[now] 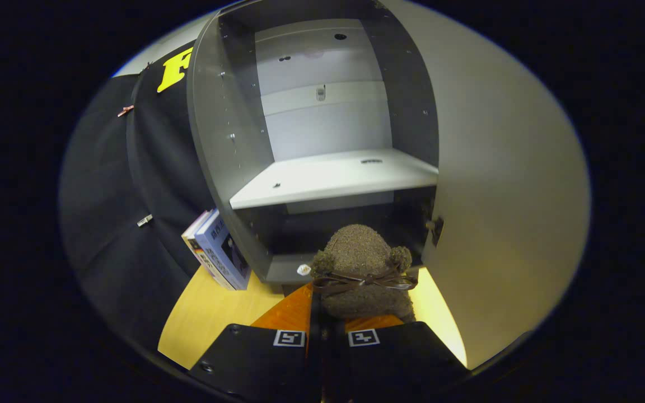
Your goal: Open the shoe cabinet door, grab the shoes and put them into the shoe cabinet, then close the shoe cabinet door.
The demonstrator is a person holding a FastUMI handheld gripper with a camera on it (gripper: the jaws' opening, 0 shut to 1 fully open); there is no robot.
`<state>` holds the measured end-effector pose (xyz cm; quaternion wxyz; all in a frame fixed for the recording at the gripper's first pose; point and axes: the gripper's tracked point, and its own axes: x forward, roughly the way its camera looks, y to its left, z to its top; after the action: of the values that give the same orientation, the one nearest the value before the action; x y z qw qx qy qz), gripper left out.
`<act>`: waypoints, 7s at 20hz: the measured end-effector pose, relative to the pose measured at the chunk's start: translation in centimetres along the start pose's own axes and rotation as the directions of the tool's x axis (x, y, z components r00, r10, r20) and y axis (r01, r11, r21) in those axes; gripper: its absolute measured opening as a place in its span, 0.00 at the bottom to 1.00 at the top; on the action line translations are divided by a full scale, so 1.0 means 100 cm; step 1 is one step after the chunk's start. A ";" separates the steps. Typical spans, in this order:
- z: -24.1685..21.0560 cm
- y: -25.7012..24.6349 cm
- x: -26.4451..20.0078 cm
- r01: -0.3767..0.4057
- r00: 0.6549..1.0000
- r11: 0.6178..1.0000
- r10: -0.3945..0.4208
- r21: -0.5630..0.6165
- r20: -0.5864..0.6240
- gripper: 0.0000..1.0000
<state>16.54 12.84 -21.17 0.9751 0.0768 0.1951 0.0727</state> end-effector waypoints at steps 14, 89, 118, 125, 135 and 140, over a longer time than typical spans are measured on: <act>0.137 0.023 0.115 -0.005 1.000 0.993 0.003 -0.116 -0.018 0.13; 0.117 -0.066 -0.329 -0.065 0.934 0.993 0.095 -0.098 0.344 0.99; 0.130 -0.214 -0.281 0.127 0.945 0.992 -0.113 -0.026 0.307 0.97; 0.124 -0.138 -0.268 0.110 0.944 0.992 -0.083 -0.066 0.320 0.97; 0.122 -0.054 -0.235 0.027 0.952 0.996 0.000 -0.082 0.307 0.98; 0.117 -0.028 -0.214 -0.009 0.957 0.996 0.034 -0.088 0.290 0.99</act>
<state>1.91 5.01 -3.06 0.9947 0.0469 0.0455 0.0793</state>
